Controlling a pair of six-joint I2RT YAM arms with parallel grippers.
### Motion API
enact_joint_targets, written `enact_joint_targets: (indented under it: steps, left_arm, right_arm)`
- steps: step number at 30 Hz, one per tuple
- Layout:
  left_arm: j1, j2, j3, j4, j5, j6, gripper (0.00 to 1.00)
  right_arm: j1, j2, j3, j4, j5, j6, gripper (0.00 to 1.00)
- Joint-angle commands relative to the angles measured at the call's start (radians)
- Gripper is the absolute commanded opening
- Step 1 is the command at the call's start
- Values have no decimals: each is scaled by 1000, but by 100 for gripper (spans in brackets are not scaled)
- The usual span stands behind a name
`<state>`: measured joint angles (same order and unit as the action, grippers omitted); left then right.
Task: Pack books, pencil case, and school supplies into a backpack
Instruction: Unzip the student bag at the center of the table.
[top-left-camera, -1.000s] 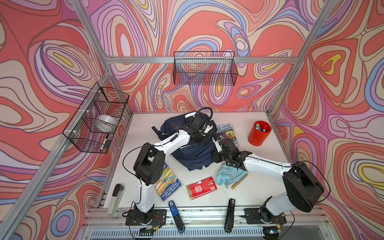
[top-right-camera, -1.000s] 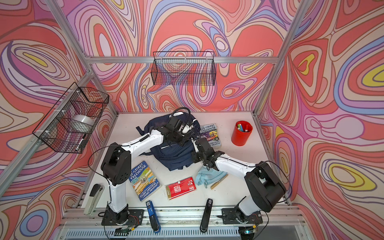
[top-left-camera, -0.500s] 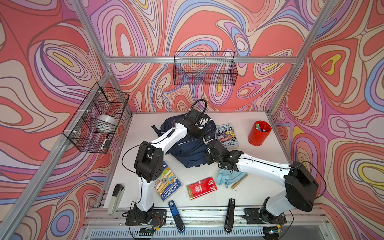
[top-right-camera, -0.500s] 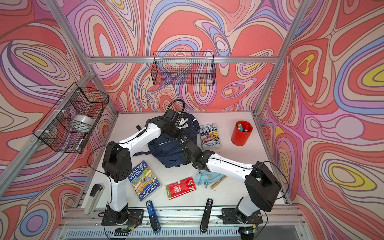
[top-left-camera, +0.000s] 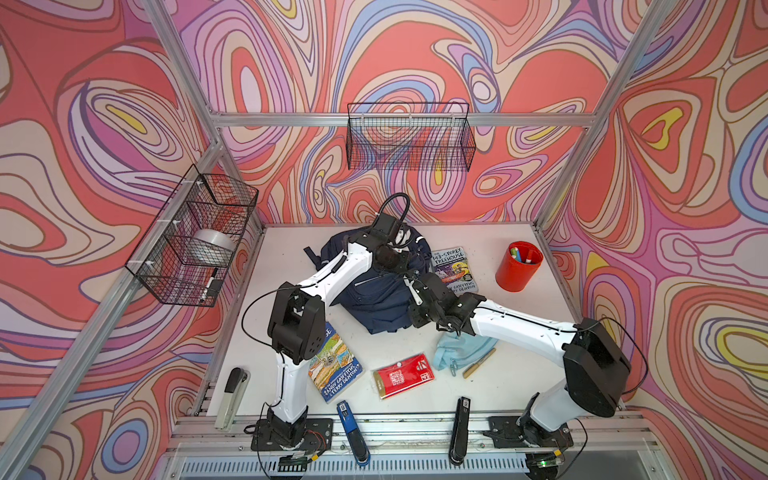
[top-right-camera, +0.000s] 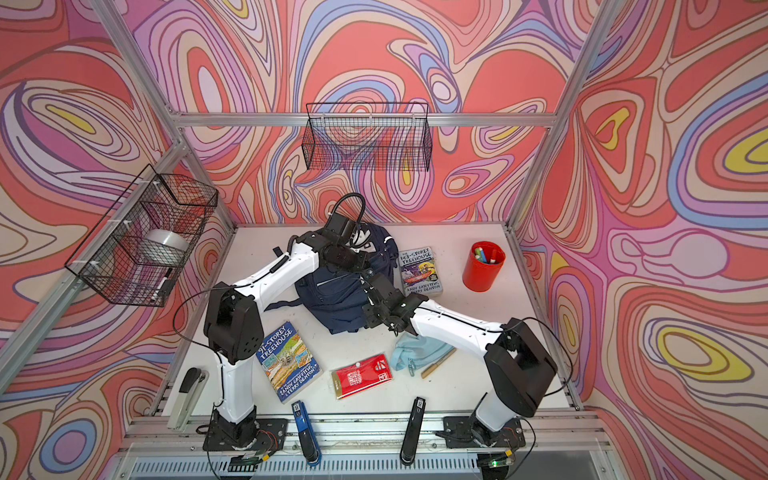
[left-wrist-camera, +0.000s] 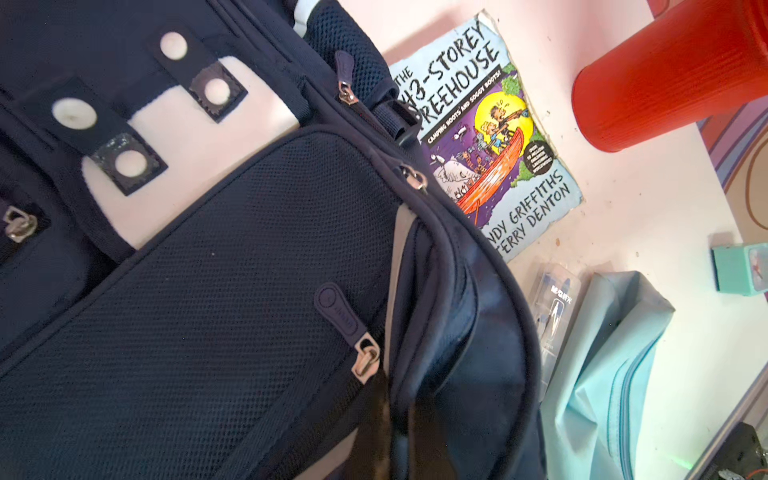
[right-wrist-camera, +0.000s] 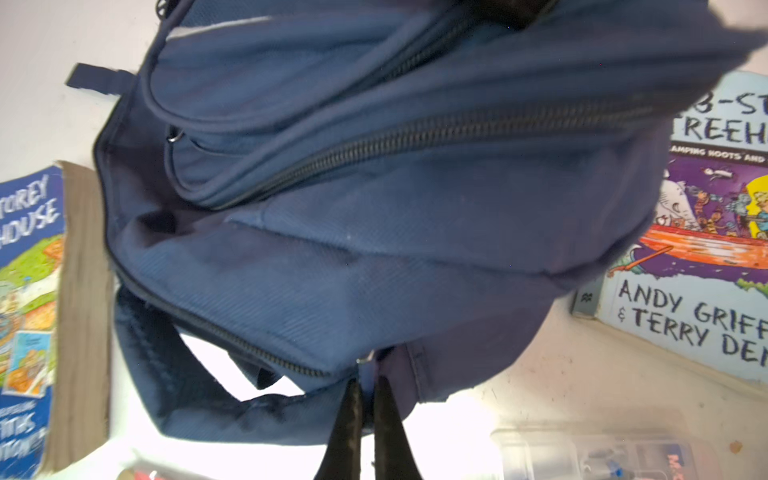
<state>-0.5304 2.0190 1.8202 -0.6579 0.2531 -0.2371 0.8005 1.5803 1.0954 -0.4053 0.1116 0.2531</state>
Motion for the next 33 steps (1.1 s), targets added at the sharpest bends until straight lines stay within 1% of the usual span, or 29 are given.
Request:
enact_joint_targets:
  steps: [1,3,5,8,12,13,15,16,19,21,23,25,28,29,30,31,33]
  left_arm:
    - [2,15,57,93,-37,-94,0]
    - [4,13,47,127,-52,-121,0]
    - [3,12,53,140,-44,-145,0]
    - [3,16,68,136,-24,-178,0]
    - [3,-4,48,153,-5,-204,0]
    - [3,-11,49,139,-33,-209,0]
    - [4,-32,22,169,-48,-223,0]
    - [7,-39,7,183,-53,-248,0]
    - [8,-43,-19,227,1,-282,0]
    - [9,-39,-10,209,7,-271,0]
    - [16,-46,-12,187,-6,-245,0]
    - [23,-63,-24,164,-41,-222,0]
    - [33,-90,-42,153,-44,-186,0]
    - [34,-99,-54,161,-31,-173,0]
    - [35,-106,-68,172,-12,-163,5]
    - [33,-111,-78,176,6,-153,16]
    - [33,-115,-93,180,47,-125,29]
  right_arm:
    - [71,6,82,-118,-83,64,0]
    - [106,49,122,-157,-89,110,0]
    - [144,68,123,-102,-95,152,0]
    - [179,81,144,-66,-34,193,0]
    - [201,99,199,-35,-44,179,0]
    - [201,114,217,-49,-22,185,0]
    - [202,146,212,41,-73,200,0]
    - [217,169,229,61,-60,214,0]
    - [282,246,289,109,-29,211,0]
    - [284,238,261,133,-20,220,0]
    - [255,165,184,120,41,202,0]
    - [190,89,94,115,18,194,0]
    - [49,14,-19,130,-172,137,0]
    - [19,1,-34,124,-217,102,0]
    - [4,-7,-38,101,-227,55,0]
    - [-1,-12,-31,73,-205,3,0]
    - [-12,-16,-30,60,-224,-71,0]
